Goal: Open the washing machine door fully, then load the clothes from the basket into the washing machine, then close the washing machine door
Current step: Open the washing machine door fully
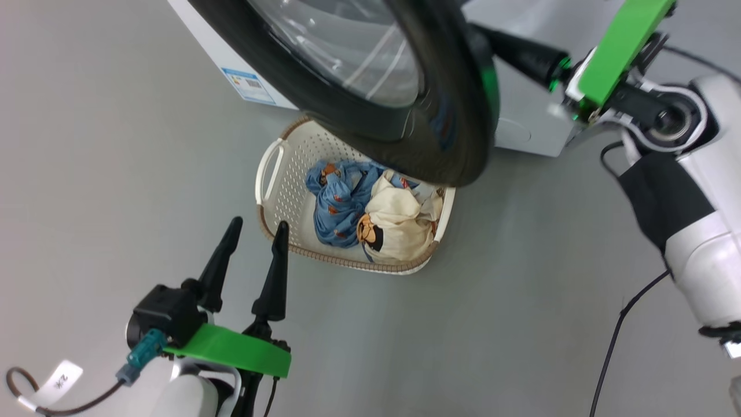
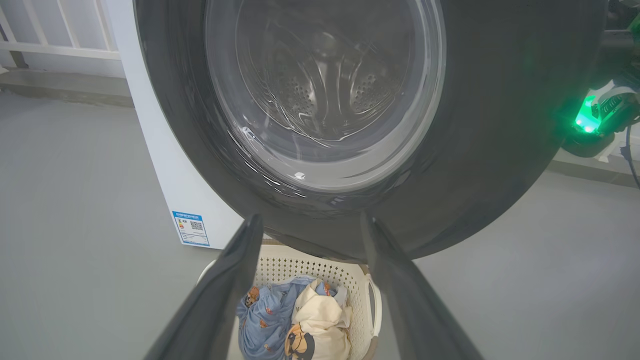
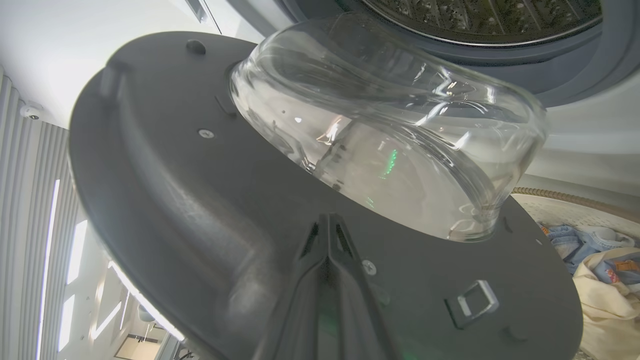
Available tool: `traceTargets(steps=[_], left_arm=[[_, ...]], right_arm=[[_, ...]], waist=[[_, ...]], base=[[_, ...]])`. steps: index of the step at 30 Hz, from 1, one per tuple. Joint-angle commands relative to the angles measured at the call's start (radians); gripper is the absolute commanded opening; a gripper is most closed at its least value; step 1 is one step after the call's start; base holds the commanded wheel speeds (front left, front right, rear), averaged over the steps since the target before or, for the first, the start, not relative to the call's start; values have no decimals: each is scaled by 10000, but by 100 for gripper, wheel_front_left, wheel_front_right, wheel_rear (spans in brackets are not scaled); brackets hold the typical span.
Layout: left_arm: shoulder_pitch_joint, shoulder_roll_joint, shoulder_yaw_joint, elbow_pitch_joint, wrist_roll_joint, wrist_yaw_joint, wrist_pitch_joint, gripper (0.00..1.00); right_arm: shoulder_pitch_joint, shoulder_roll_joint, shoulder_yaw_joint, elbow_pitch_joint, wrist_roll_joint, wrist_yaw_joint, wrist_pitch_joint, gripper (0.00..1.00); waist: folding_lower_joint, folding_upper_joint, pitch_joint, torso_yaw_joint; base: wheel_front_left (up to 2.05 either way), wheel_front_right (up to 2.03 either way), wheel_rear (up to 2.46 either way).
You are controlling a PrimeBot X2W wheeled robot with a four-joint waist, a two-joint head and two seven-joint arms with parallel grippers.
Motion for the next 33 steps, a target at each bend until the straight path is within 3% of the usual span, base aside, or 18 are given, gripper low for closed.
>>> traceTargets(steps=[1,33], left_arm=[[157,262,400,-194,187,-17,-63,100],[779,262,501,-226,274,-22,-63,100]], right_arm=[[319,397,162,-424,77,16,107,0],[2323,1808,1207,-1775,145,16,958,0]], waist=[[0,0,-266,-32],[0,0,-1237,551]], base=[[0,0,0],[0,0,0]])
